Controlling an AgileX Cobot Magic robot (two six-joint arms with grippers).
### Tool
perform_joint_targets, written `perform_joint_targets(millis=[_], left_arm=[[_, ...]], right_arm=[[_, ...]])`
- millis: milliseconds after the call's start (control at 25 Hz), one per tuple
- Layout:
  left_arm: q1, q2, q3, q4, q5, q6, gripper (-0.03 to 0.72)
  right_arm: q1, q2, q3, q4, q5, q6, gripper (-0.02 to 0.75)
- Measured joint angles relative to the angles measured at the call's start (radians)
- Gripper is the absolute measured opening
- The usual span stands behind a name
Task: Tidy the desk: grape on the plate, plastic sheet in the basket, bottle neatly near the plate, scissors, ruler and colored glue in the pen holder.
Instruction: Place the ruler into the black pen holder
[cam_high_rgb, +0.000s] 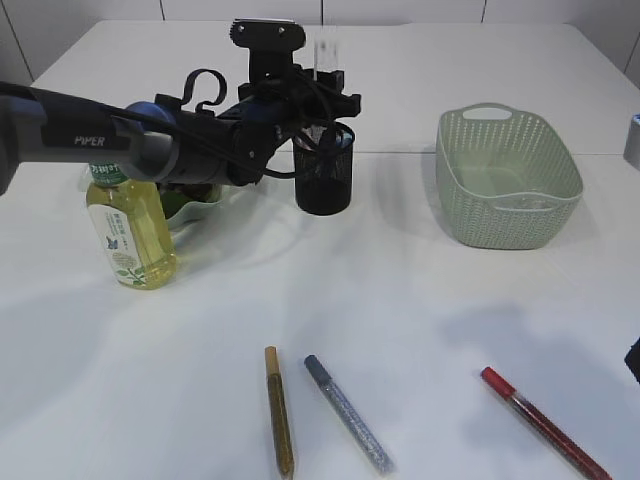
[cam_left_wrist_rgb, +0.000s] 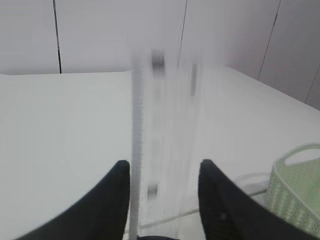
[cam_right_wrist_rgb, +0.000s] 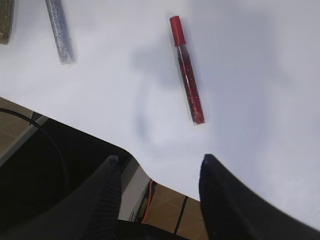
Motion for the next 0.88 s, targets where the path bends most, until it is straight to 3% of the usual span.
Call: perform_joint_targets(millis=[480, 680, 880], left_arm=[[0.0, -0.016, 0.0, -0.008, 0.047, -0.001, 0.384], [0.0, -0.112, 0.0, -0.008, 0.204, -0.001, 0.384], [0.0, -0.238, 0.0, -0.008, 0.488, -0.001, 0.384]], right_arm=[[0.0, 0.0, 0.0, 0.0, 0.0, -0.002, 0.404], [0.0, 0.0, 0.0, 0.0, 0.0, -0.002, 0.404], [0.0, 0.0, -0.012, 0.0, 0.0, -0.002, 0.404]])
